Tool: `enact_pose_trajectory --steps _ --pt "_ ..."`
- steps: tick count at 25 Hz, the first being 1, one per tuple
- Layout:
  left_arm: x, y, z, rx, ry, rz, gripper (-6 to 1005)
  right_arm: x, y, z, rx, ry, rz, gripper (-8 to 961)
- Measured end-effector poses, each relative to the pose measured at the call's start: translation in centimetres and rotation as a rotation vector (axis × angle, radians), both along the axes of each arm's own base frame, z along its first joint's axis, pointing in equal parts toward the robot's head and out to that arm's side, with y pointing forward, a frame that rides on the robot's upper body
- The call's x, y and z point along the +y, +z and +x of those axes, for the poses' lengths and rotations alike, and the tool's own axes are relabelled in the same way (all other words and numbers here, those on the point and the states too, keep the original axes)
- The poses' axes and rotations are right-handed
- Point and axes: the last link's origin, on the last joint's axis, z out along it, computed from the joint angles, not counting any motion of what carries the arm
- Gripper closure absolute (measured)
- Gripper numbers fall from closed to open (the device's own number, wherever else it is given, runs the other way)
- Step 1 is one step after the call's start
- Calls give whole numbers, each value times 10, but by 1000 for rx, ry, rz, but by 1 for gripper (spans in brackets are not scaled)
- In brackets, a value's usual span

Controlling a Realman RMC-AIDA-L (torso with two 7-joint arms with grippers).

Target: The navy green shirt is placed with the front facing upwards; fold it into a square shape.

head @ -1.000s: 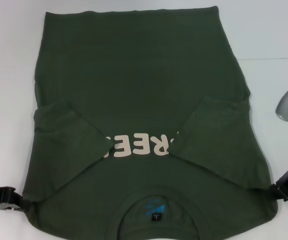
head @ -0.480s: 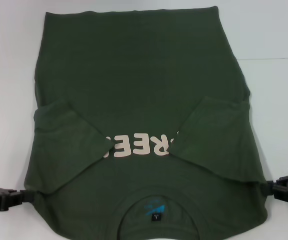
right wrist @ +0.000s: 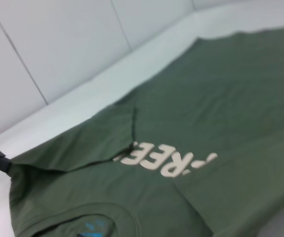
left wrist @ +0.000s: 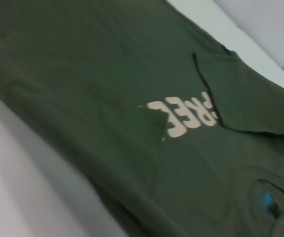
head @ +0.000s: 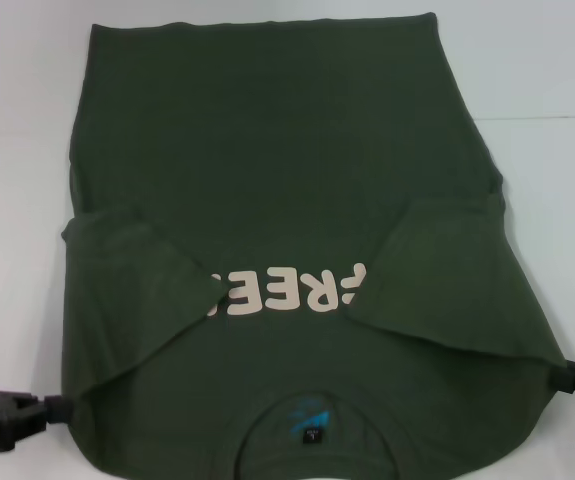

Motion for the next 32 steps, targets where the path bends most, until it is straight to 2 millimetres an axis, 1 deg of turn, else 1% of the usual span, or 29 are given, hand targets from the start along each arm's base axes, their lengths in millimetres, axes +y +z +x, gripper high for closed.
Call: enact_pose_trajectory --steps 4,5,6,10,14,19,22,24,26,28,31,32 --pt "-12 -3 3 -12 -122 -11 980 -14 -3 2 8 73 45 913" --pt "-14 -3 2 -11 -142 -14 980 -21 -4 2 12 116 65 913" --pt "-17 -3 2 -11 -163 -16 980 -21 -4 2 12 116 65 913" --pt "-30 -3 0 -16 -227 -15 979 -31 -4 3 13 155 109 912" --pt "-50 -1 -3 -23 -281 -24 979 -44 -3 7 12 165 128 912" --pt "-70 6 -10 -10 -288 -15 979 -73 -7 12 13 190 150 912" --pt "-81 11 -12 -2 -284 -18 979 -91 -6 12 36 206 167 912" --pt "-85 13 -14 4 -279 -17 979 -97 -5 11 50 206 188 913" --pt "-85 14 -14 7 -281 -15 979 -99 -3 12 49 195 208 913" --pt "-82 15 -13 6 -289 -5 979 -98 -2 12 54 192 217 913" --pt "-76 19 -11 -17 -299 72 979 -94 -3 10 79 189 244 913" --pt "-76 19 -11 -17 -299 72 979 -93 -2 10 83 186 258 913"
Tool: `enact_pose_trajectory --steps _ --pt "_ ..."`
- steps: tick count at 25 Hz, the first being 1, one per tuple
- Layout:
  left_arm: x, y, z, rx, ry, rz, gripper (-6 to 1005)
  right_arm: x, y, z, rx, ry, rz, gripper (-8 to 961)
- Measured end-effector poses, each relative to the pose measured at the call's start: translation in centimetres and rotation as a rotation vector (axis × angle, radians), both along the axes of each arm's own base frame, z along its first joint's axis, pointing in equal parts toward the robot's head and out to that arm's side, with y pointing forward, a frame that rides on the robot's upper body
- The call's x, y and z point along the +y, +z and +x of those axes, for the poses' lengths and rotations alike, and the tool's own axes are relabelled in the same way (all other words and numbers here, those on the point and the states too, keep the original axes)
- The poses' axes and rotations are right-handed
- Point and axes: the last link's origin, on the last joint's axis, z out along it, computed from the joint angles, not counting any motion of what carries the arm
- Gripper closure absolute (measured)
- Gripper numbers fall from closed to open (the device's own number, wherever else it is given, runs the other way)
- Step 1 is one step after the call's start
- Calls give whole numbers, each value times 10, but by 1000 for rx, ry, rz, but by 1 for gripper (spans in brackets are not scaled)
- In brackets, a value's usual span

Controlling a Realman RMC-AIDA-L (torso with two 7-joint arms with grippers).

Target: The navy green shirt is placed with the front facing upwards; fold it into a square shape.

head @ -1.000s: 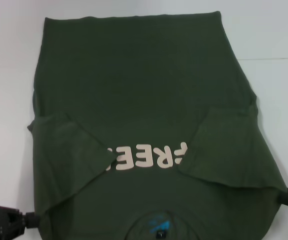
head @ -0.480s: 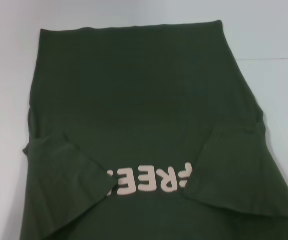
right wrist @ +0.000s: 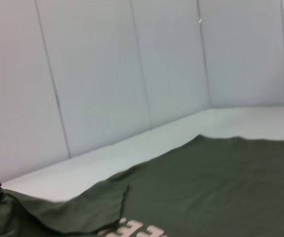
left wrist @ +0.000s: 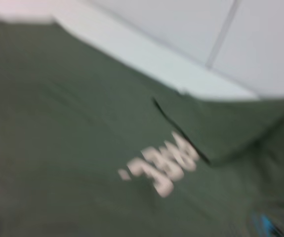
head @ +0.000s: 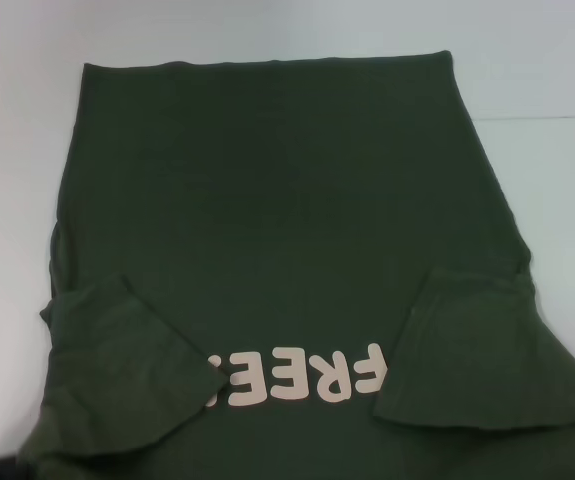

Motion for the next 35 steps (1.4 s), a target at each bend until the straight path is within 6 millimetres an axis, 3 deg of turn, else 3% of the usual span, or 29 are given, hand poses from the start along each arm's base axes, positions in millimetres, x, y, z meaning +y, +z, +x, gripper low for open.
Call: enact_pose_trajectory --steps 3,16,23,35 --pt "9 4 0 -53 5 133 979 6 3 0 21 -15 61 913" --pt "22 5 3 -197 22 370 980 36 15 -8 117 -20 247 912" --pt "26 3 9 -258 0 425 979 51 17 -15 197 -19 323 912" --pt "21 -8 8 -311 62 424 980 58 33 -22 315 -9 423 913"
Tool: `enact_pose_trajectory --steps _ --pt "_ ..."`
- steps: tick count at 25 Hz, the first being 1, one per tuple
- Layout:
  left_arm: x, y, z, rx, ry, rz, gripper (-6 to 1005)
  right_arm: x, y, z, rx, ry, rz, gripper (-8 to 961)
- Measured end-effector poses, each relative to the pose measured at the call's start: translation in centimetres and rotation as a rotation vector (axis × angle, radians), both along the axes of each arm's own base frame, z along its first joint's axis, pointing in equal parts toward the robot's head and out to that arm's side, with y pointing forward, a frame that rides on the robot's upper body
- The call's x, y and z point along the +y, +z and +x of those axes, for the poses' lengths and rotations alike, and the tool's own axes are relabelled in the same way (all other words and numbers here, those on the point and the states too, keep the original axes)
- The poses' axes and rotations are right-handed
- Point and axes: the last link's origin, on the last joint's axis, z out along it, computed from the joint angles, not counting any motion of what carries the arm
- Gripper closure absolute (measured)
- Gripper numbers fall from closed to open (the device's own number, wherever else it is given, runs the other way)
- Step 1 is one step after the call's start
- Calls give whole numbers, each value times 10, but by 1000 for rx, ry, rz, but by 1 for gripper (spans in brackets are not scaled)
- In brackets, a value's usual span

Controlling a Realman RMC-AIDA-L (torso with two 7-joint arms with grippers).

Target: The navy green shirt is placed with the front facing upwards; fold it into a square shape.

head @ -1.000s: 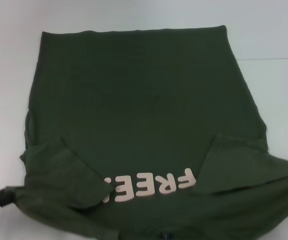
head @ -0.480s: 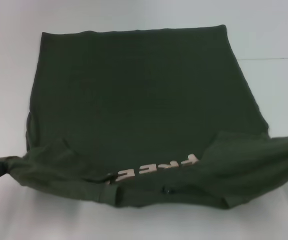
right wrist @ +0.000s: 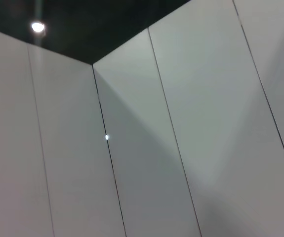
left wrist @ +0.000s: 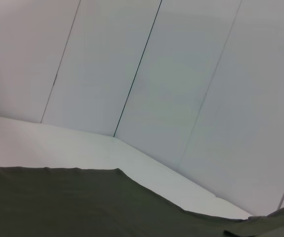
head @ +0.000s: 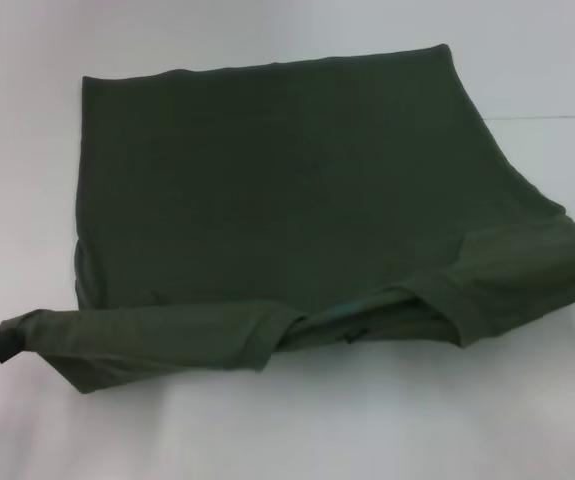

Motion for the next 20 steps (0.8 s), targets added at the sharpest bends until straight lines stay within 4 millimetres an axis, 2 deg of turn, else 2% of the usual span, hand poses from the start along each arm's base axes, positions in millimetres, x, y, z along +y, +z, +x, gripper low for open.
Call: enact_pose_trajectory --steps 4,8,13,20 --pt "5 -2 0 1 7 2 980 4 0 -1 17 -2 -3 913" --pt "18 -9 1 -4 24 6 980 13 3 3 69 -52 -31 912" --pt "46 -18 7 -8 44 35 980 36 2 13 107 -159 -92 912" --pt "97 -34 22 61 79 66 979 81 -4 11 56 -236 -176 913"
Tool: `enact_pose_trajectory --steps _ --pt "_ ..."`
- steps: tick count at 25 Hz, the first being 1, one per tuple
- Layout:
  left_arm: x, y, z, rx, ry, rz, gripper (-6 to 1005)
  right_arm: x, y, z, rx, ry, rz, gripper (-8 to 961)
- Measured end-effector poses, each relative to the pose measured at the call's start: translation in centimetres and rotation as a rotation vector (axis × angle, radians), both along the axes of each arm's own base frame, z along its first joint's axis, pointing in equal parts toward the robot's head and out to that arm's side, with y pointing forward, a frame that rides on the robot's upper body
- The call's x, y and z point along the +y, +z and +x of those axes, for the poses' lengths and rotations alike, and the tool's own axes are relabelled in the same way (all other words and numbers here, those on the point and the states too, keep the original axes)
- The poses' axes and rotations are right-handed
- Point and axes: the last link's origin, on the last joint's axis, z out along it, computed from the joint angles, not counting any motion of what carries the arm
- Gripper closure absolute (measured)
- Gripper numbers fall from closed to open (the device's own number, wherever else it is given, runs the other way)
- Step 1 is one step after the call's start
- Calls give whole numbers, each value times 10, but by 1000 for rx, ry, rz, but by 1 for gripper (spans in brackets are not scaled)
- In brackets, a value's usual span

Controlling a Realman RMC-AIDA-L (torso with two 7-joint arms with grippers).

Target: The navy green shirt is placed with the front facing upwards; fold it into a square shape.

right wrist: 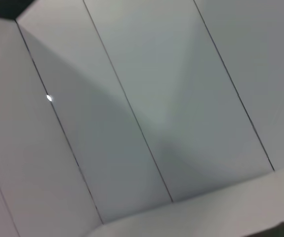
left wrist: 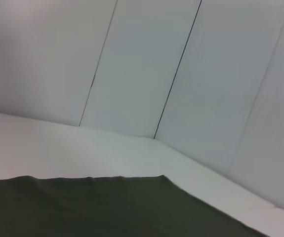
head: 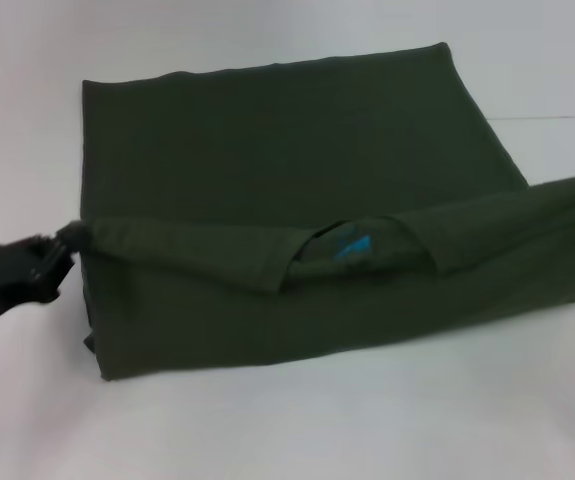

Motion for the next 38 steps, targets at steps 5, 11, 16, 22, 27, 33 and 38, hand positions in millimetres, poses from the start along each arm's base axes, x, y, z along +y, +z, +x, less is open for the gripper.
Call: enact_pose_trajectory --steps 5,11,16,22,27,33,38 --pt "34 -7 15 69 2 32 979 40 -4 -4 -28 -83 -44 912" --pt "67 -8 29 105 22 80 979 77 -5 -9 -69 -168 -59 912" --pt "85 -5 30 126 78 115 980 99 -11 -16 -128 -202 -100 913" --pt "98 -6 34 142 120 143 980 119 -19 -24 -204 -238 -139 913" --pt "116 -14 43 217 136 132 980 133 -13 -33 -247 -234 -119 912" --pt "126 -17 47 252 167 145 980 145 -12 -38 -298 -240 -129 912" --pt "131 -17 48 269 174 169 979 150 -15 -40 -322 -254 -129 913"
